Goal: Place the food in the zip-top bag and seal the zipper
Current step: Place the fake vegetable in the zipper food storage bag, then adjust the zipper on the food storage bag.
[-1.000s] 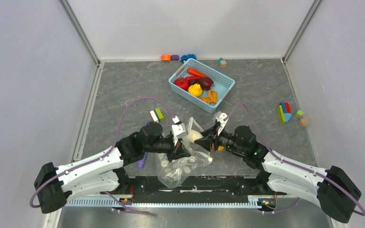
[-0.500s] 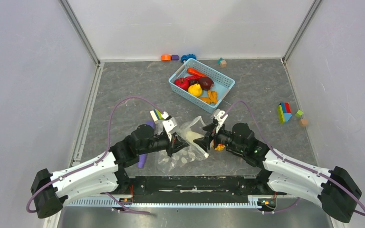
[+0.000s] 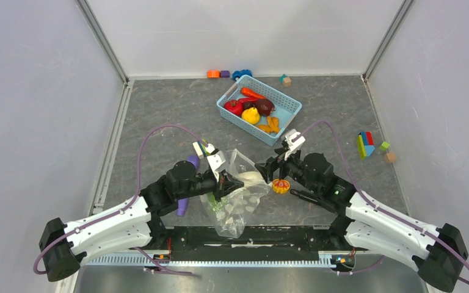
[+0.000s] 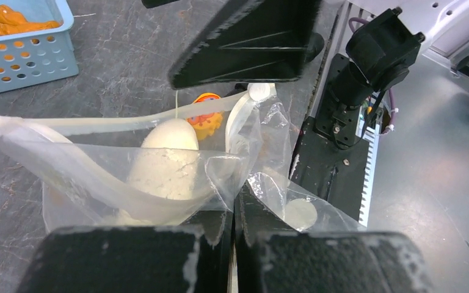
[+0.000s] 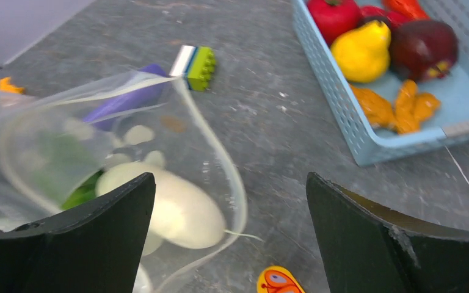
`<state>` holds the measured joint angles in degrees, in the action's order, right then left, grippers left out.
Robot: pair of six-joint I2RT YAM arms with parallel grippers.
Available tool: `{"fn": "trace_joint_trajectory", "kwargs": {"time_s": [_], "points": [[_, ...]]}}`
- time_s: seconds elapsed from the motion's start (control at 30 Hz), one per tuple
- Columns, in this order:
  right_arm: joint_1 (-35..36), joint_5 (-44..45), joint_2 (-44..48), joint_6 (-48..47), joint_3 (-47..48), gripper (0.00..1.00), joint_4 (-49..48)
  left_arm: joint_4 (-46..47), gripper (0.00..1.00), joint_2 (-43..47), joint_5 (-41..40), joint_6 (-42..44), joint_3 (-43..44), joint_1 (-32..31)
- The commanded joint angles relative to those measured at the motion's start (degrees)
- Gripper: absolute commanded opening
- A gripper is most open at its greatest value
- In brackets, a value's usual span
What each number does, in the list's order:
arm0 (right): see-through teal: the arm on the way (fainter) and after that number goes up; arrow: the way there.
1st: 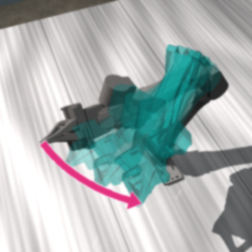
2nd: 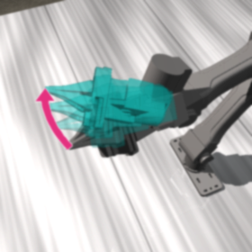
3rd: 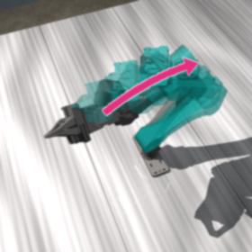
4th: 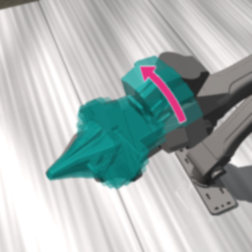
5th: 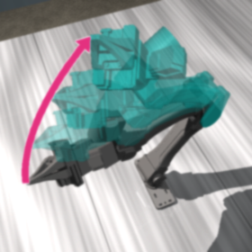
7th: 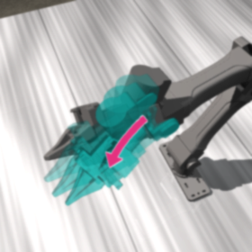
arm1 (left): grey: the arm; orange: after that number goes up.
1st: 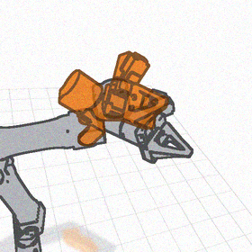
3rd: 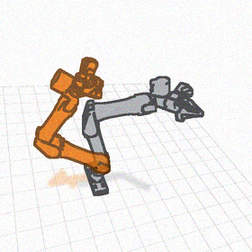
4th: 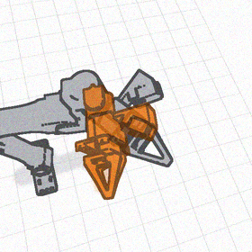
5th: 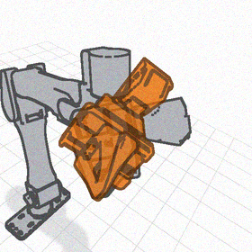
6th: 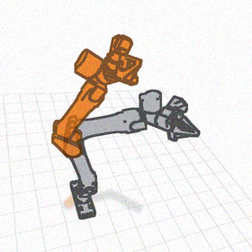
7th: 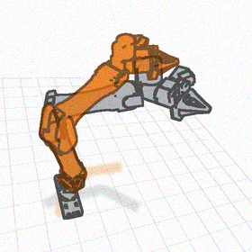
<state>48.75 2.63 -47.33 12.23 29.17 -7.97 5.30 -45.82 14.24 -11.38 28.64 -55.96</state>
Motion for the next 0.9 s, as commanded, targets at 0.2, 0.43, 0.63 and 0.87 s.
{"fn": "trace_joint_trajectory", "kwargs": {"time_s": [0.2, 0.43, 0.63, 0.87], "points": [[-2.96, 5.29, -4.92, 4.80, 1.39, 0.98, 3.72, 3.66, 0.02, 1.42, 7.47, -0.76, -0.25, -0.18], [-10.77, -17.37, -10.76, 5.67, -4.15, 0.94, -10.35, 3.71, 0.02, 1.18, 10.55, -0.23, -0.17, -0.19], [-12.45, -29.25, -17.50, 9.35, -6.05, 0.87, -21.81, 4.28, 0.02, 0.49, 12.15, -0.23, -0.35, -0.19], [-12.52, -37.18, -20.66, 12.41, -6.71, 0.80, -28.70, 4.28, 0.02, 0.16, 12.30, 0.03, -0.28, -0.20]]}}
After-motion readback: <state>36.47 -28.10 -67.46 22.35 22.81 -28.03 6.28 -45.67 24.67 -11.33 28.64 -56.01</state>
